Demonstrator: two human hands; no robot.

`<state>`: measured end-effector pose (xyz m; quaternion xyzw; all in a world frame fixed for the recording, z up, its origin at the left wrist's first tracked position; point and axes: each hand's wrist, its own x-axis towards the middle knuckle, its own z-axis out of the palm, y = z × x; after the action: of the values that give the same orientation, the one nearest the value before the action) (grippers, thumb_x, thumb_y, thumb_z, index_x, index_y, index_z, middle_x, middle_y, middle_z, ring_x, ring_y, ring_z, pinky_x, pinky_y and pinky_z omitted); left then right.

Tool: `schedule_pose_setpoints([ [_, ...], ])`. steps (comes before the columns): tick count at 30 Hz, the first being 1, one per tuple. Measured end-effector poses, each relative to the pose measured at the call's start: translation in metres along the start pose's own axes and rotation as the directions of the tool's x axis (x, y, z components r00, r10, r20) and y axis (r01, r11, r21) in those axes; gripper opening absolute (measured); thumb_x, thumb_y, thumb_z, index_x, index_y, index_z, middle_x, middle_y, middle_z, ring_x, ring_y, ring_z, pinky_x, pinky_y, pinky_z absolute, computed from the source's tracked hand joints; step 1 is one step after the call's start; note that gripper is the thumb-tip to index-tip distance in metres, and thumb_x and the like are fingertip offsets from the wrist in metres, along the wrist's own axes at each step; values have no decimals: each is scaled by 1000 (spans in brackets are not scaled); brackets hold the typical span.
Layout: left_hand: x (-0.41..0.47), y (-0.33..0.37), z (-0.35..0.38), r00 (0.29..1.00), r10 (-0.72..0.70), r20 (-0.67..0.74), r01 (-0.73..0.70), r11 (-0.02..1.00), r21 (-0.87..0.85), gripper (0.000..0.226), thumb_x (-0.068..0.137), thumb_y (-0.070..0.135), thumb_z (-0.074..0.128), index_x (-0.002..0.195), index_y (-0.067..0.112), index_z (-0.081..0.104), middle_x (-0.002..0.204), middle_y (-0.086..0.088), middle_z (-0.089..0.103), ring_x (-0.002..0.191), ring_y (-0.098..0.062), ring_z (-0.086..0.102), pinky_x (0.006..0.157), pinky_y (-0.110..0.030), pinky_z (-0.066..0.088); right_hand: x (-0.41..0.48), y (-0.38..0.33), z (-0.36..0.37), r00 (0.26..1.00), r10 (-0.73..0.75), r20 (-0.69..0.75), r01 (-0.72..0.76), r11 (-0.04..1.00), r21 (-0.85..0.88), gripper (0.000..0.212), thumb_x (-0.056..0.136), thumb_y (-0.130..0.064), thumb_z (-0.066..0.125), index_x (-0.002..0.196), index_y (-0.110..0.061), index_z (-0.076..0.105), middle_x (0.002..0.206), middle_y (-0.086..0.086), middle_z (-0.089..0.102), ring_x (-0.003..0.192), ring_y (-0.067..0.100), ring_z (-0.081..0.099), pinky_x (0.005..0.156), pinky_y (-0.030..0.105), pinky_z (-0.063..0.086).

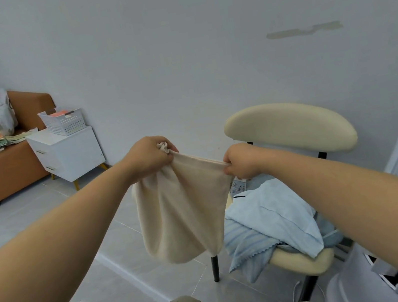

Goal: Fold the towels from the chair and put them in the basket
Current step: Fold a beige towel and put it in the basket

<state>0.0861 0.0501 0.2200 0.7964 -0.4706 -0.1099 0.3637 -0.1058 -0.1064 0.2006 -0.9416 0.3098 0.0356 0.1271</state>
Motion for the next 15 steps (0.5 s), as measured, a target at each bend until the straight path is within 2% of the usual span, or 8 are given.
schedule_pose_setpoints([
  [2, 0, -3, -1, 1000, -14, -22, 13, 999, -51, 24, 80, 9, 60, 82, 26, 77, 89, 6, 73, 94, -16, 67, 85, -36, 56, 1, 2, -1, 1000, -17, -25, 18, 998, 55, 21, 93, -14, 51, 82, -2, 64, 84, 15, 71, 70, 24, 57, 62, 32, 45],
  [3, 0, -5, -2, 999, -20, -33, 17, 997, -73, 22, 80, 9, 61, 83, 25, 77, 89, 5, 74, 94, -16, 68, 86, -36, 56, 1, 3, 0, 998, -34, -46, 37, 997, 71, 17, 93, -14, 51, 86, -6, 64, 89, 12, 70, 74, 24, 58, 64, 32, 45],
  [5, 0, -7, -2, 999, -25, -49, 20, 995, -98, 19, 81, 10, 64, 84, 23, 77, 88, 4, 74, 92, -15, 69, 85, -34, 57, 0, 4, 2, 995, -59, -77, 67, 991, 118, 8, 91, -15, 50, 96, -19, 56, 93, 4, 66, 85, 23, 62, 67, 33, 48],
  [6, -1, -8, -3, 998, -22, -55, 17, 995, -103, 17, 81, 11, 66, 85, 23, 77, 87, 5, 74, 91, -15, 69, 85, -34, 57, -1, 4, 3, 995, -62, -84, 75, 984, 160, 13, 89, -15, 50, 99, -23, 51, 94, 3, 65, 88, 24, 62, 71, 36, 51],
  [8, -2, -7, -3, 997, -9, -72, 2, 995, -97, 13, 81, 13, 69, 85, 22, 76, 86, 6, 74, 89, -13, 69, 81, -30, 56, -3, 3, 5, 993, -64, -96, 84, 971, 223, 18, 85, -14, 47, 98, -26, 44, 93, 5, 64, 90, 28, 63, 78, 43, 53],
  [10, -2, -5, -4, 996, 3, -90, -10, 997, -75, 10, 80, 14, 71, 85, 21, 75, 85, 5, 73, 88, -12, 68, 78, -28, 54, -6, 0, 4, 991, -78, -104, 101, 966, 237, 17, 85, -14, 46, 95, -26, 43, 92, 7, 64, 91, 31, 63, 76, 42, 52],
  [15, -1, -4, -5, 994, 3, -106, -8, 999, -45, 8, 77, 16, 76, 83, 21, 75, 85, 3, 73, 86, -14, 68, 80, -32, 55, -7, -4, 4, 984, -99, -145, 137, 948, 286, 20, 84, -15, 43, 92, -34, 42, 90, 7, 66, 81, 28, 69, 74, 43, 56],
])
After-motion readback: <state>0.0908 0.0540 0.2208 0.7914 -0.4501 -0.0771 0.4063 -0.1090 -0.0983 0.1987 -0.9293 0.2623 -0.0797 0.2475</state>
